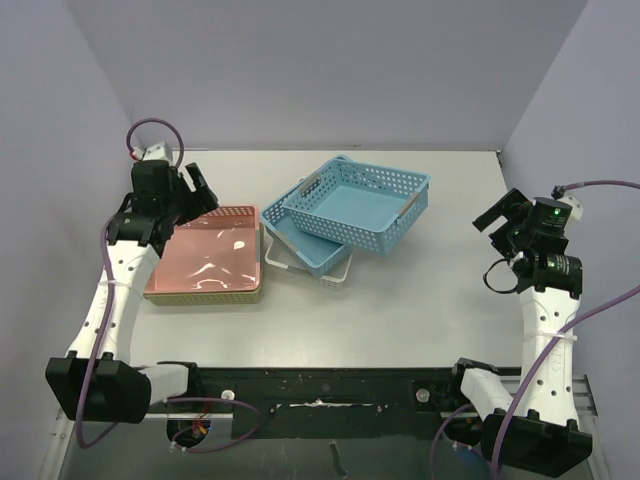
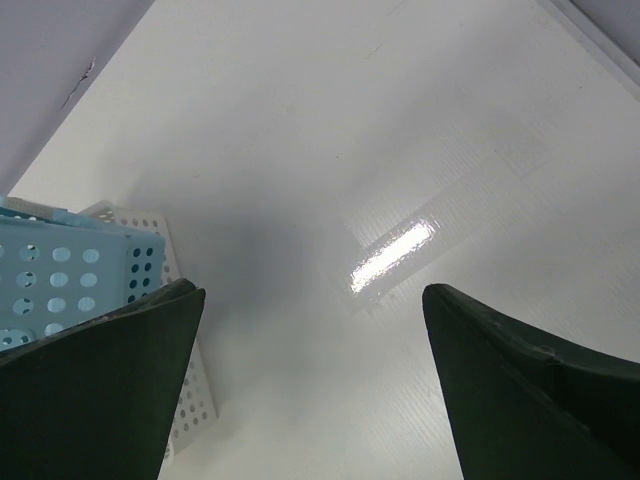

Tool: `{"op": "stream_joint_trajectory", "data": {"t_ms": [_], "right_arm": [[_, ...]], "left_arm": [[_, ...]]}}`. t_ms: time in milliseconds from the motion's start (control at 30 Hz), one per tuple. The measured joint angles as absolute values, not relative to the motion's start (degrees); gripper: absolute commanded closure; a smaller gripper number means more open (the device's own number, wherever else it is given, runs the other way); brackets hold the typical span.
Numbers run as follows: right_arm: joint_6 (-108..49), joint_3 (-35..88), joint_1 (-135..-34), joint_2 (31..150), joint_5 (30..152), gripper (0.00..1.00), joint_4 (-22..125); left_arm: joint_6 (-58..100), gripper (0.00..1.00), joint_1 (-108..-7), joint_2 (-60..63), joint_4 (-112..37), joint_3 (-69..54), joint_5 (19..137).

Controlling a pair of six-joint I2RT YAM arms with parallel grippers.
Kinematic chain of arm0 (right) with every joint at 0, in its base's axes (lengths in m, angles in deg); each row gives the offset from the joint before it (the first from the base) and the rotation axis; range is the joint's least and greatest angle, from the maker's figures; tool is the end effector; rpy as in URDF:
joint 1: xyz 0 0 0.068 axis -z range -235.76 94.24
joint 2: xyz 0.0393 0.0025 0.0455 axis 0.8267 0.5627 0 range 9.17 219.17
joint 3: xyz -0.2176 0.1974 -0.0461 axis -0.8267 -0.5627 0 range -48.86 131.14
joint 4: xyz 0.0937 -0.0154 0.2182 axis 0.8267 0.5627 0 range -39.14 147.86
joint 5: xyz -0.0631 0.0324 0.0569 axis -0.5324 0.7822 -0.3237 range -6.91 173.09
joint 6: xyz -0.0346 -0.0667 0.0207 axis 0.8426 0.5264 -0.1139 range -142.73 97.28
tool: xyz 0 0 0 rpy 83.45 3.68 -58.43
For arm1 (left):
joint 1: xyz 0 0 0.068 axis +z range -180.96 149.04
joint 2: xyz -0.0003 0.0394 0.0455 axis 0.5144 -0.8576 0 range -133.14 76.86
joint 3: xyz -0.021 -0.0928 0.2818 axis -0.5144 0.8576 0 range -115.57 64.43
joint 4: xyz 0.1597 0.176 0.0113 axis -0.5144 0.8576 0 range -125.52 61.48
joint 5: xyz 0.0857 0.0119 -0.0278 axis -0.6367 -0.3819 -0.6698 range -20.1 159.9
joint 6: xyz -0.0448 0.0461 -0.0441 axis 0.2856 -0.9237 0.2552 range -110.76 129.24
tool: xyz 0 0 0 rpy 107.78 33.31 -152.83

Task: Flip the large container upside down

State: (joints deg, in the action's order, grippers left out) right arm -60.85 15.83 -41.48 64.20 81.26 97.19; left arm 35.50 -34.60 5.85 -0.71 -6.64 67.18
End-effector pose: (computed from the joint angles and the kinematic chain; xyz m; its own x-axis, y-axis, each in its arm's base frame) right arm 0.1677 -0.0449 0.3627 -0.2878 0.7101 -0.6427 0.5708 0.6660 0.4802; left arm 0.2607 -0.0134 0.3673 -0.5210 -0.4096 -0.7488 -0.2296 0.9122 -0.3393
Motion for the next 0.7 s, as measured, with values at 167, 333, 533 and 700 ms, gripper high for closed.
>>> {"op": "stream_joint_trajectory", "data": {"t_ms": [167, 333, 533, 700], "right_arm": [[-60.5, 15.8, -41.5, 64.2, 79.7, 0.02, 97.2], [-59.7, 15.8, -41.5, 63.8, 77.8, 0.02, 96.8], [-57.7, 16.7, -41.5, 60.8, 77.5, 0.03, 93.0], [-53.2, 30.6, -48.0, 67.7, 85.8, 0.02, 91.5]], "left_arm": [[35.4, 0.25, -34.6, 6.7, -2.1, -6.2, 67.8], [34.3, 0.25, -35.0, 6.8, -2.8, -4.8, 70.9], [33.9, 0.25, -39.9, 7.9, -2.8, -1.1, 74.2], [33.9, 0.25, -48.4, 11.1, -2.9, 1.4, 73.2]]}}
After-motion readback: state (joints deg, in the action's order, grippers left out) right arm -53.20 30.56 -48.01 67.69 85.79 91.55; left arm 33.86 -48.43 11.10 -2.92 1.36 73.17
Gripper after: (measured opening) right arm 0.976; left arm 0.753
